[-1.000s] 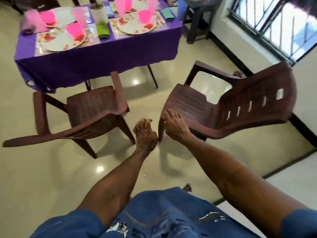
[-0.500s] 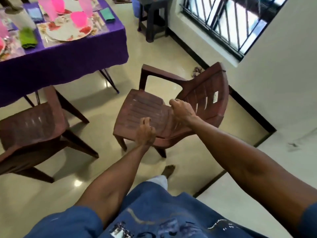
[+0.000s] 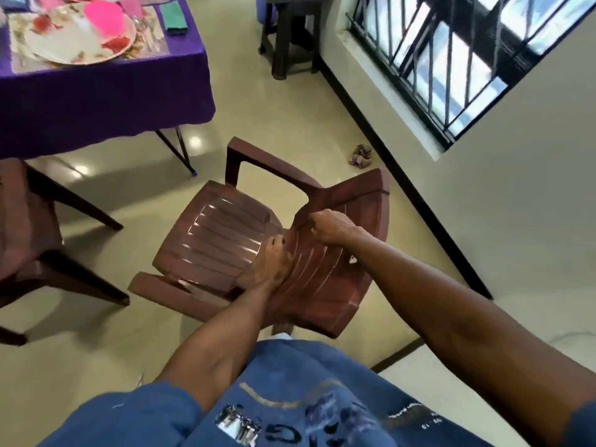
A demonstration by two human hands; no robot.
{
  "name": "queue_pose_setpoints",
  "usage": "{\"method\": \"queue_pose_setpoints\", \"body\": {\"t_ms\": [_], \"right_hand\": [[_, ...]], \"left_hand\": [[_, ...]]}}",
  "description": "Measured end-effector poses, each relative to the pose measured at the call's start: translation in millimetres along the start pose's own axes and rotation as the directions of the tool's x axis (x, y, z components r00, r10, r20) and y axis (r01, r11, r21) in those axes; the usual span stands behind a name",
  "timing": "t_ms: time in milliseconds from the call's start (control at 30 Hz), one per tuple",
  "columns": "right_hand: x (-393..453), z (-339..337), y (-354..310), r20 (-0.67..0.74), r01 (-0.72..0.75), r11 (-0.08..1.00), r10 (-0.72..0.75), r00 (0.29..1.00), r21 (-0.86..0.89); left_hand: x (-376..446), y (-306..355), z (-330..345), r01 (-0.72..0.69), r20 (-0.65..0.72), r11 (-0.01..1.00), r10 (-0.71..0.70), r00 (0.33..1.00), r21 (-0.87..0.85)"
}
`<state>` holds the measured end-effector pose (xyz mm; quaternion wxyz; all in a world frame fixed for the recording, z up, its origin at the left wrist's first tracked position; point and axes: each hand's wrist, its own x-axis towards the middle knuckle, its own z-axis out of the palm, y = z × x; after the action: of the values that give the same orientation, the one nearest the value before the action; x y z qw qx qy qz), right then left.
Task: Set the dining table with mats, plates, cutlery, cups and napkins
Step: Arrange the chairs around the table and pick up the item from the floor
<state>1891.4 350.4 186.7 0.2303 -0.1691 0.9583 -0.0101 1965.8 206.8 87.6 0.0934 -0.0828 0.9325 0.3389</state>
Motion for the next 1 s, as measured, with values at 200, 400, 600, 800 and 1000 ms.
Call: {"method": "queue_pose_setpoints", "body": {"t_ms": [200,400,600,800,1000], "right_hand": [[39.9,-3.1,31.2,0.121,0.107,0.992,-0.099,0.988,-0.06],[60.9,8.0,39.4,0.302,0.371,0.916,-0.313,0.9,-0.155],[41.4,10.2,66.4,0.381,0.573,0.801,-0.481,0.789,-0.174],[23.5,-6.7,92.4,0.49,0.651,0.733,-0.501,0.713,-0.198],[29.9,-14.6,120.8,0.521,0.689,0.724,-0.577,0.629,-0.031]], "left_hand": [[20.3,27.7,10.9,0.148,-0.05,0.989,-0.149,0.988,-0.013],[1.6,46.7,10.7,0.425,-0.092,0.899,-0.434,0.896,-0.106],[-36.4,89.6,29.3,0.647,-0.09,0.746,-0.663,0.743,-0.16],[-58.8,151.3,45.0,0.667,-0.072,0.717,-0.69,0.72,-0.2],[-87.7,198.1,52.0,0.535,-0.049,0.839,-0.541,0.839,-0.1]]}}
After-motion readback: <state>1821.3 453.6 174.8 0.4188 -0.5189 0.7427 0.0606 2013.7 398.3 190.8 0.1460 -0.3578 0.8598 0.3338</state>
